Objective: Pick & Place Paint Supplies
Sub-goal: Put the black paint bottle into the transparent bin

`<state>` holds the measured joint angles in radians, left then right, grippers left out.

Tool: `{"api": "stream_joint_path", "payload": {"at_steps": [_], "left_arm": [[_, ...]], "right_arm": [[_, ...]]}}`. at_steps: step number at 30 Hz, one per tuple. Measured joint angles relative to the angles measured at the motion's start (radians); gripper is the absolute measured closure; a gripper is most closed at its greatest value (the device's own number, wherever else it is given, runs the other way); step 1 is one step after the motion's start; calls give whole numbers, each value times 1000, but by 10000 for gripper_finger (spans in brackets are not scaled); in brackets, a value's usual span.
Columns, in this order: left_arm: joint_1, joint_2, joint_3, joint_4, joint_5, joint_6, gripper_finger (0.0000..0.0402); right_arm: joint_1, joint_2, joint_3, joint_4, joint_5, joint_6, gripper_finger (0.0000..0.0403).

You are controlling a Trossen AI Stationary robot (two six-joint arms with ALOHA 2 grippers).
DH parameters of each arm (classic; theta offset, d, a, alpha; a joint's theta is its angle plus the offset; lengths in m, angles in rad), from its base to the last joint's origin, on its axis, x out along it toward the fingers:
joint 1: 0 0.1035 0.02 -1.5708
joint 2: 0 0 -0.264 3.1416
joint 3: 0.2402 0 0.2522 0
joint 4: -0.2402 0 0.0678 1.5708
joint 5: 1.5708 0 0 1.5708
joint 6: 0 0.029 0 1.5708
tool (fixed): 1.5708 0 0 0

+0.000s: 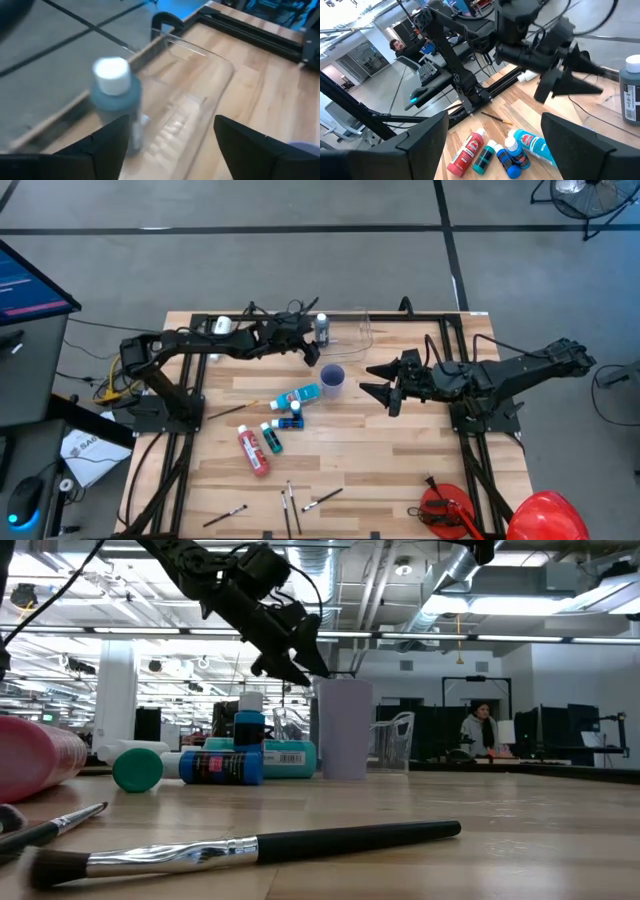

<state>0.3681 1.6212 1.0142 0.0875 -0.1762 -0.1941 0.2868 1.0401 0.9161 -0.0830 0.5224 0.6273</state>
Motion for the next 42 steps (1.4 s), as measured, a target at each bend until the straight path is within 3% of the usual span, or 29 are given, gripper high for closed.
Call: {"api": "stream_joint_path", "payload": {"at_steps": [20,28,42], "left_arm": [[32,147,0,85,2,-5,270],[63,160,0,123,18,-6,289],[109,156,0,154,47,-6,290]], "right_arm": [[1,7,1,-2,-1,29,92],[1,7,1,-2,-1,36,92],[0,7,1,-11,0,47,92]]}}
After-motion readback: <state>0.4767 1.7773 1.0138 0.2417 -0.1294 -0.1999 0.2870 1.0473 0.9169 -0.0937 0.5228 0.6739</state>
